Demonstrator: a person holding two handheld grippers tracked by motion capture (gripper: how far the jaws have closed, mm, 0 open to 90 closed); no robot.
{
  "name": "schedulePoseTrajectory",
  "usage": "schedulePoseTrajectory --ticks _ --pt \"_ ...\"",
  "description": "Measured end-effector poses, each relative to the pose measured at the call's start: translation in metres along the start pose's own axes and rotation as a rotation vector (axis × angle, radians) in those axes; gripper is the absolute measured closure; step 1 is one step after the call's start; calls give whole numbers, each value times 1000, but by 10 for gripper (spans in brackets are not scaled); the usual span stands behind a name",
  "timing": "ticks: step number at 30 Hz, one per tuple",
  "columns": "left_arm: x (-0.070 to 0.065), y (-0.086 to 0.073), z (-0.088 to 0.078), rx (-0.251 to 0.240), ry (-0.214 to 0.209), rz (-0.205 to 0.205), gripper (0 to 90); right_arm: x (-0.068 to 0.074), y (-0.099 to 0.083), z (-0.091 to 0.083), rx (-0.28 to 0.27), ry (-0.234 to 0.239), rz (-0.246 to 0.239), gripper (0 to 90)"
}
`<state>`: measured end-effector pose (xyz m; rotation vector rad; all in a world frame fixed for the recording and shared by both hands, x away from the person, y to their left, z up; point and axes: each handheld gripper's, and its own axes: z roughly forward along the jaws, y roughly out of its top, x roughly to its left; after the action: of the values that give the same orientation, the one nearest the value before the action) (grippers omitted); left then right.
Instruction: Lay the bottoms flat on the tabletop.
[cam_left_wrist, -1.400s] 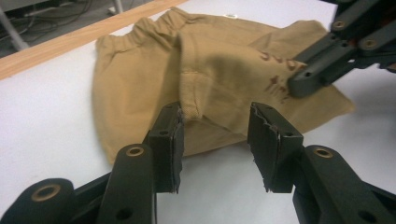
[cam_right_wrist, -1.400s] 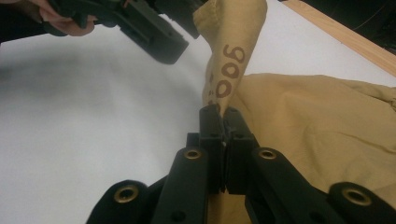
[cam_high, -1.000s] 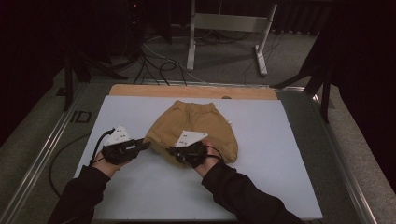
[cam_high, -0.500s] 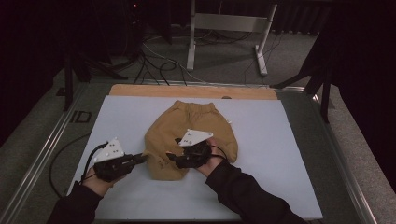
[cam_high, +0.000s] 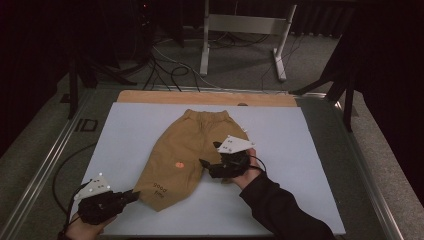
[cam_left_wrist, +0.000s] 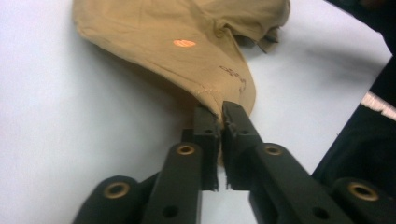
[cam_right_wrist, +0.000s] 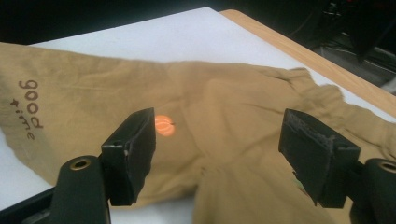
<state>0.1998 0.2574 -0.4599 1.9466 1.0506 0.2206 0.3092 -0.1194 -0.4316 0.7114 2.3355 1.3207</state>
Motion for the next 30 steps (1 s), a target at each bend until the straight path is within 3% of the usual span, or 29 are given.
schedulePoseTrajectory --ticks 1,2,3,4,5,6,8,9,10,11,13,15,16,17,22,23,24,25,26,28,29,30 --pt "0 0 0 0 0 0 735 -1 -2 -3 2 -9 2 258" --pt "6 -4 0 -10 34 -10 600 -2 -4 -7 0 -12 -3 246" --pt "7 -4 -1 -23 42 -17 479 -3 -5 -10 4 -15 -5 237" --pt "8 -3 -3 -42 25 -13 390 -4 -7 -13 8 -25 -9 231" --pt "8 -3 -3 -42 25 -13 348 -5 -9 -16 8 -23 -6 225" --pt "5 0 -4 -59 1 16 338 -6 -11 -19 4 -23 2 223" --pt "2 2 -4 -66 7 34 267 -9 -15 -24 6 -33 11 210" --pt "-6 5 -2 -70 -36 70 268 -10 -16 -27 -2 -36 14 209" --pt "-6 5 -2 -70 -36 70 268 -11 -17 -30 -1 -42 22 211" --pt "-15 6 3 -76 -94 96 285 -12 -19 -33 0 -45 23 211" --pt "-21 6 6 -67 -118 109 325 -13 -20 -36 0 -51 27 215" --pt "-33 6 15 -41 -158 152 356 -13 -23 -41 5 -53 33 220" --pt "-45 8 26 -11 -178 193 427 -14 -26 -44 9 -60 31 228" --pt "-50 10 32 15 -179 214 431 -14 -27 -45 13 -56 39 228" --pt "-55 9 71 171 -86 304 428 -13 -30 -49 4 -55 51 231" --pt "-55 9 71 171 -86 304 428 -13 -30 -49 4 -55 51 231" --pt "-56 8 78 212 -57 340 428 -13 -30 -49 5 -55 48 231" --pt "-56 6 91 271 19 398 466 -13 -31 -49 4 -56 39 234" --pt "-54 6 95 291 24 411 498 -13 -31 -49 5 -57 41 236" --pt "-47 10 97 282 -22 355 717 -14 -32 -48 10 -56 46 252" --pt "-43 13 96 264 -71 312 791 -14 -32 -48 10 -56 49 252" --pt "-43 13 96 264 -71 312 866 -14 -32 -48 10 -56 49 252"
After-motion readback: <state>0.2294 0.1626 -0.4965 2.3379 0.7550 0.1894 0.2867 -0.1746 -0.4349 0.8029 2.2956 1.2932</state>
